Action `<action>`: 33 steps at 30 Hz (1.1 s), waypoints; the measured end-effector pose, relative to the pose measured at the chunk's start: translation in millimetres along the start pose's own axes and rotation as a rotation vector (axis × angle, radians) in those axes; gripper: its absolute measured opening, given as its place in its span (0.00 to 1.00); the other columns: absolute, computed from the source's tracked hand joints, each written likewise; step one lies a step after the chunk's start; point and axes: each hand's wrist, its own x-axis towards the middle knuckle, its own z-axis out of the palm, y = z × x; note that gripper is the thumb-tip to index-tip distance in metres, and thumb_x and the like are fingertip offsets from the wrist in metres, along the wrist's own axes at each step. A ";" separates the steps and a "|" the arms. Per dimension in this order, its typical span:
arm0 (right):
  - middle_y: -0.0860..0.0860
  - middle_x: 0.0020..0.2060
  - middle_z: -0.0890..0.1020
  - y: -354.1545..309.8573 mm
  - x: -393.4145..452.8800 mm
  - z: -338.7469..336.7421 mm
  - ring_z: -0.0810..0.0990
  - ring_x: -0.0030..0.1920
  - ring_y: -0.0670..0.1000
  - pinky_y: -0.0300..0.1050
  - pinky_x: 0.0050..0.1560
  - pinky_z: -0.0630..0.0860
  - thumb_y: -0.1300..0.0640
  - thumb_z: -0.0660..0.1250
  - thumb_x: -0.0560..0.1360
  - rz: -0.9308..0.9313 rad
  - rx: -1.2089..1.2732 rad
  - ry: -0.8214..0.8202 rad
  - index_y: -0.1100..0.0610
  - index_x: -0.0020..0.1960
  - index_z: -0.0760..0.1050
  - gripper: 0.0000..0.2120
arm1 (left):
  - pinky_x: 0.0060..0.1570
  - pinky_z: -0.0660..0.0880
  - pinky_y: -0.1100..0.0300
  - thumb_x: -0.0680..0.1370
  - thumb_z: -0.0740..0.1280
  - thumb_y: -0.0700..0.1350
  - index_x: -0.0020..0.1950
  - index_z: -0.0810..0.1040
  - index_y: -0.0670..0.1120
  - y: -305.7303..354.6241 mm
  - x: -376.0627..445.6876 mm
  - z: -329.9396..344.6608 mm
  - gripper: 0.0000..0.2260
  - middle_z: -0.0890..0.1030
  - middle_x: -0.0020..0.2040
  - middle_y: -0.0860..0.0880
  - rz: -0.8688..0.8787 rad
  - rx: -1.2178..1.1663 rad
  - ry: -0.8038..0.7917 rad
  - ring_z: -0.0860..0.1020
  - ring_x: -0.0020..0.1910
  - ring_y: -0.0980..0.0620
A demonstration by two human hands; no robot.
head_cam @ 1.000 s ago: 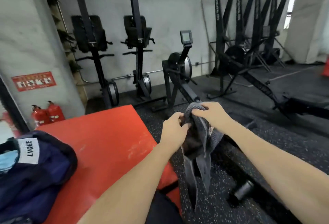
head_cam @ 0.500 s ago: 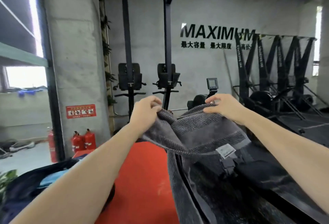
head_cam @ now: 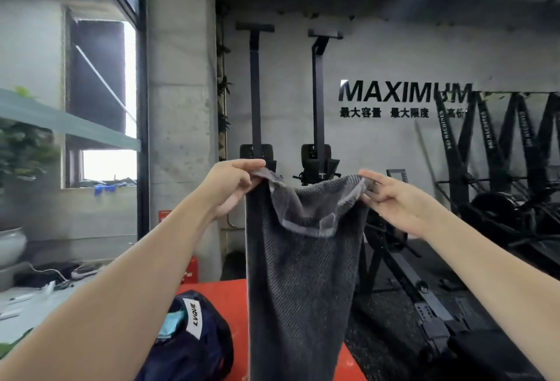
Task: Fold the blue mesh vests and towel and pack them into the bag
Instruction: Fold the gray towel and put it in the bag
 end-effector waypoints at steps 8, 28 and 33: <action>0.47 0.44 0.85 -0.5 -2.3 11.3 0.82 0.44 0.44 0.28 0.41 0.74 0.60 0.80 0.66 -0.367 -1.007 0.226 0.52 0.49 0.80 0.15 | 0.49 0.78 0.65 0.70 0.77 0.36 0.56 0.84 0.52 22.3 -16.3 -25.1 0.17 0.79 0.41 0.51 0.272 0.732 -0.001 0.77 0.40 0.58; 0.53 0.25 0.79 -33.2 -33.0 9.3 0.69 0.21 0.46 0.36 0.20 0.63 0.54 0.76 0.73 -0.309 -1.075 0.399 0.57 0.41 0.83 0.07 | 0.24 0.75 0.65 0.79 0.70 0.43 0.54 0.77 0.50 31.2 -43.7 -23.4 0.05 0.83 0.36 0.44 0.218 0.770 0.345 0.80 0.23 0.53; 0.52 0.37 0.85 -34.0 -16.8 -3.3 0.78 0.25 0.46 0.34 0.18 0.62 0.61 0.74 0.74 -0.166 -0.841 0.360 0.59 0.53 0.82 0.08 | 0.24 0.70 0.66 0.77 0.72 0.47 0.50 0.82 0.51 24.8 -30.4 -29.8 0.04 0.81 0.26 0.51 0.225 0.800 0.342 0.75 0.20 0.55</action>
